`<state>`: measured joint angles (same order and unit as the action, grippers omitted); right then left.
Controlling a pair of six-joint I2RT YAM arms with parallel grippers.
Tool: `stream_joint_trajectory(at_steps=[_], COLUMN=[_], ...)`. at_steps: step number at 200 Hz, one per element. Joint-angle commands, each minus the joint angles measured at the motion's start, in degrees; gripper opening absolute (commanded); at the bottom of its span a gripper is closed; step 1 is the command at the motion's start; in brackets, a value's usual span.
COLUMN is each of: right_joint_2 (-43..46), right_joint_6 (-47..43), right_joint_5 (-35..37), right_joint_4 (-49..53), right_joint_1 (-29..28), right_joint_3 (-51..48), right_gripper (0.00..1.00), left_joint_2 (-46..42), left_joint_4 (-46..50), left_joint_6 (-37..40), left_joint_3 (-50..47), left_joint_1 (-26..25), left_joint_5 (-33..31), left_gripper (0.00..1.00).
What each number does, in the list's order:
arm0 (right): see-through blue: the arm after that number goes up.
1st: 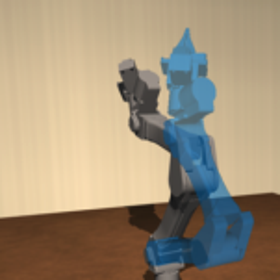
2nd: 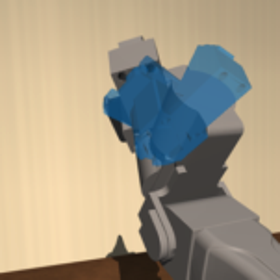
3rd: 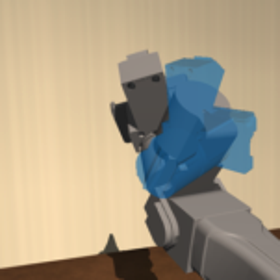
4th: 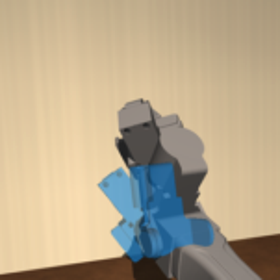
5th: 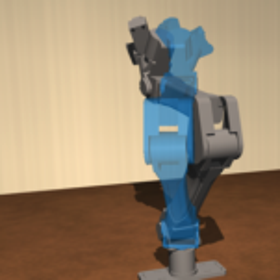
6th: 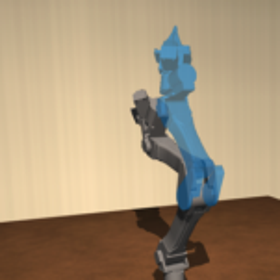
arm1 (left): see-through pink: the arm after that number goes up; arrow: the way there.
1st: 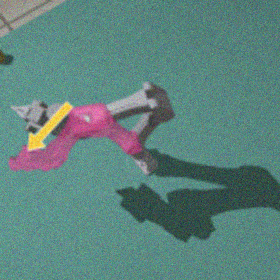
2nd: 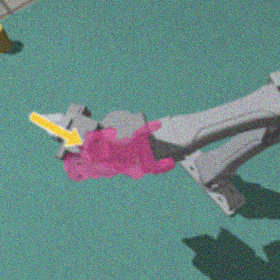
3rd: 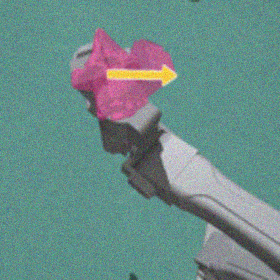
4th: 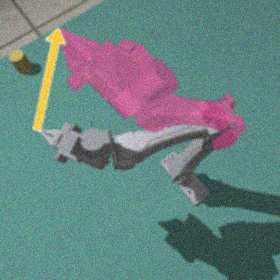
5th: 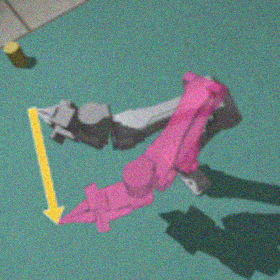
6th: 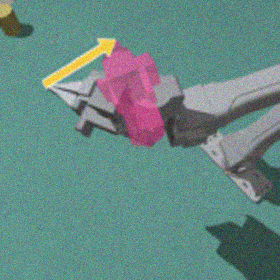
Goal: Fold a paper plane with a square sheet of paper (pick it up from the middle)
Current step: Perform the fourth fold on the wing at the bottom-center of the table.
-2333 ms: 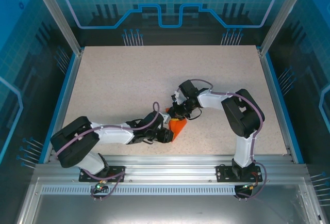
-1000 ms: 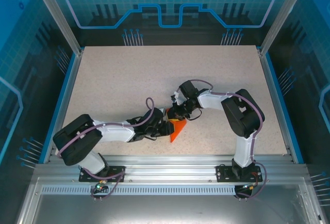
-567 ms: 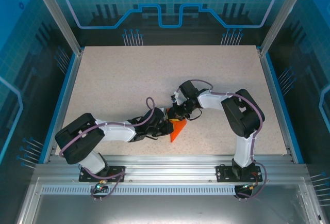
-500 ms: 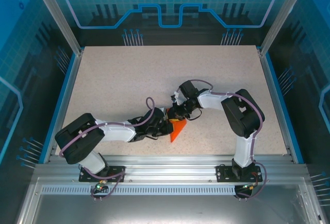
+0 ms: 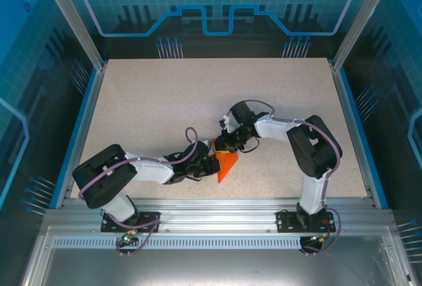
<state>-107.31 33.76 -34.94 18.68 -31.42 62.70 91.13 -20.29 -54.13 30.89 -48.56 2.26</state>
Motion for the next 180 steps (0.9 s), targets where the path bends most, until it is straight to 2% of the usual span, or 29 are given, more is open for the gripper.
stream_joint_trajectory(at_steps=[1, 22, 56, 180], right_joint_2=[3.23, 3.37, 2.27, -5.17], right_joint_6=[-1.21, -1.50, -1.69, -0.49], right_joint_5=[0.19, -0.37, -0.76, -0.01], right_joint_4=[1.80, 1.85, 1.80, -0.37], right_joint_1=[1.23, 1.32, 0.56, -0.31], right_joint_3=[-0.86, -1.83, -2.39, -0.22], right_gripper=[0.20, 0.19, 0.12, 0.11], left_joint_2=[-0.54, -1.15, -1.56, -0.43], left_joint_4=[-0.16, 0.22, 0.41, 2.22], left_joint_6=[-0.80, -0.15, 1.18, 3.46], left_joint_3=[-1.51, -1.63, -1.28, -0.13], left_joint_1=[-0.31, -0.31, -0.36, -0.30], left_joint_5=[-2.22, -2.57, -2.39, -2.44], left_gripper=[0.02, 0.02, 0.03, 0.06])
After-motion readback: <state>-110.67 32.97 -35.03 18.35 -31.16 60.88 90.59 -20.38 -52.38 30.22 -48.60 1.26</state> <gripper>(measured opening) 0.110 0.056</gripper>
